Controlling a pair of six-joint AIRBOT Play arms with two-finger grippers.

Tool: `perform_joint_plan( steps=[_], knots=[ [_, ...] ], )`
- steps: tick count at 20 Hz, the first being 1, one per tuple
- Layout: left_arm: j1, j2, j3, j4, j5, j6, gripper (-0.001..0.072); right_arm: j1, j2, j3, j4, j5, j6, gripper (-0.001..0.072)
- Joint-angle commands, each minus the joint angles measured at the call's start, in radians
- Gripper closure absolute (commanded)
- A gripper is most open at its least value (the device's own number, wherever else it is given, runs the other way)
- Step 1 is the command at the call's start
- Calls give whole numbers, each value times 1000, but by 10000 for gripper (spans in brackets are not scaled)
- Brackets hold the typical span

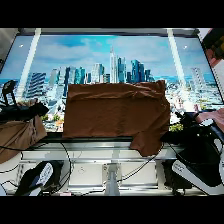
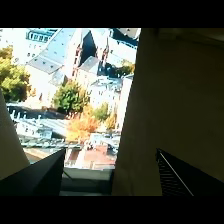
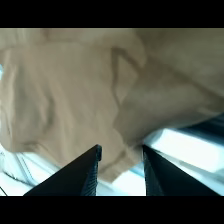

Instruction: Fold the clothes and pants, and hang the long-sleeved shirts on hangers.

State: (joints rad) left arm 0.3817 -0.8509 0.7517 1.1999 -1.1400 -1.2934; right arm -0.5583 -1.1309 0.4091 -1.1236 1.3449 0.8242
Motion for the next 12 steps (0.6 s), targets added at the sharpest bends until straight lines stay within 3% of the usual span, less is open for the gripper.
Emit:
perform_joint_plan(
  steps=[1, 10, 11, 12],
  knots=[
    [0, 0, 0, 0, 0, 0, 91, 13, 0, 17, -69, 15, -2, 402],
    [0, 0, 0, 0, 0, 0, 90, 35, -79, 0, 84, -44, 23, 448],
    [0, 0, 0, 0, 0, 0, 91, 35, -79, 0, 84, -43, 23, 468],
    [0, 0, 0, 0, 0, 0, 91, 35, -79, 0, 84, -43, 23, 550]
  ],
)
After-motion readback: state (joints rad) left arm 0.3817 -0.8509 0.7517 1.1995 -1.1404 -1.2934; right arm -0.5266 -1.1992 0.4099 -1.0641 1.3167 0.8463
